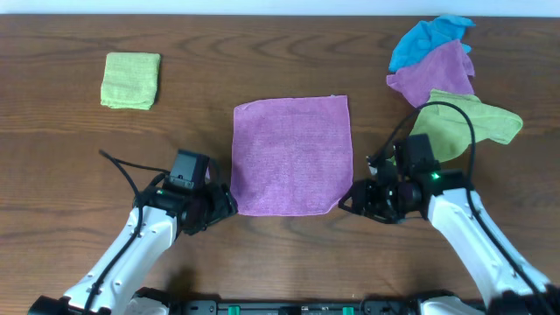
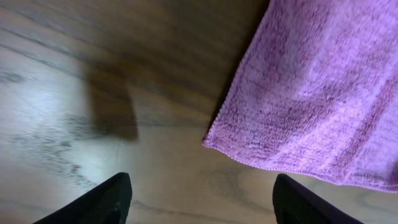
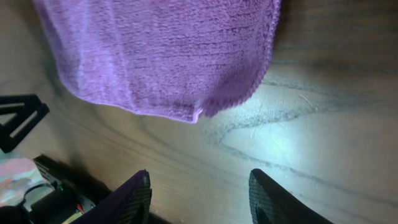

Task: Fold the cloth
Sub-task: 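Grasp the near left and right corners of the purple cloth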

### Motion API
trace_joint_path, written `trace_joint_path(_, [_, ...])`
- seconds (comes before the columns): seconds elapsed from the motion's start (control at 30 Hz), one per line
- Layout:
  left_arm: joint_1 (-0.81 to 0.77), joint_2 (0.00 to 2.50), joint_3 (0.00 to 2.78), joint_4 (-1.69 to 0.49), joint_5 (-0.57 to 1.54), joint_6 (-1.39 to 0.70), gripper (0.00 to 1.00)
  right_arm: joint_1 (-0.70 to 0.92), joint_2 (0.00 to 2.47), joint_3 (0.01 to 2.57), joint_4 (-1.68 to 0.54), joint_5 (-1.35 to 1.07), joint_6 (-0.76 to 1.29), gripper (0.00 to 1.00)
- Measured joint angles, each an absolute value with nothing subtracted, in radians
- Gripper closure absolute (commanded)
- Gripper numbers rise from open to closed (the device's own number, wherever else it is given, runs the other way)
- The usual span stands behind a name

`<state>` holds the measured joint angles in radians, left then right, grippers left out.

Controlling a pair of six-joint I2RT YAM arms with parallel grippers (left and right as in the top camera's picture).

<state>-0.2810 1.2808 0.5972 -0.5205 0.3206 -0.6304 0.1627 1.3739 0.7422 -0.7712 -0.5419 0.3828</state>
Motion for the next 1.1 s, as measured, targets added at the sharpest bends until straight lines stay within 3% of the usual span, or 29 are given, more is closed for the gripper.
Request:
trace_joint_path(0.23, [-0.281,1.283,0.553,-0.418,0.379,-0.632,0.22,0.163,1.501,0.742,-0.706,-0.552,0.41,0.5])
trace_joint_path(0.67, [-0.276,1.429,0.556,-0.212,0.452,-0.631,0.22,0.133,1.507,0.741,-0.678,-0.549,0.413,0.49])
trace_joint_path(0.87, [-0.274,1.496,0.583,-0.178,0.525,-0.624,0.32,0.112,1.507,0.741,-0.67,-0.546,0.413,0.49])
trace_joint_path(1.1, [-0.269,1.532,0.586,-0.175,0.579,-0.611,0.55,0.112,1.507,0.741,-0.662,-0.546,0.413,0.52])
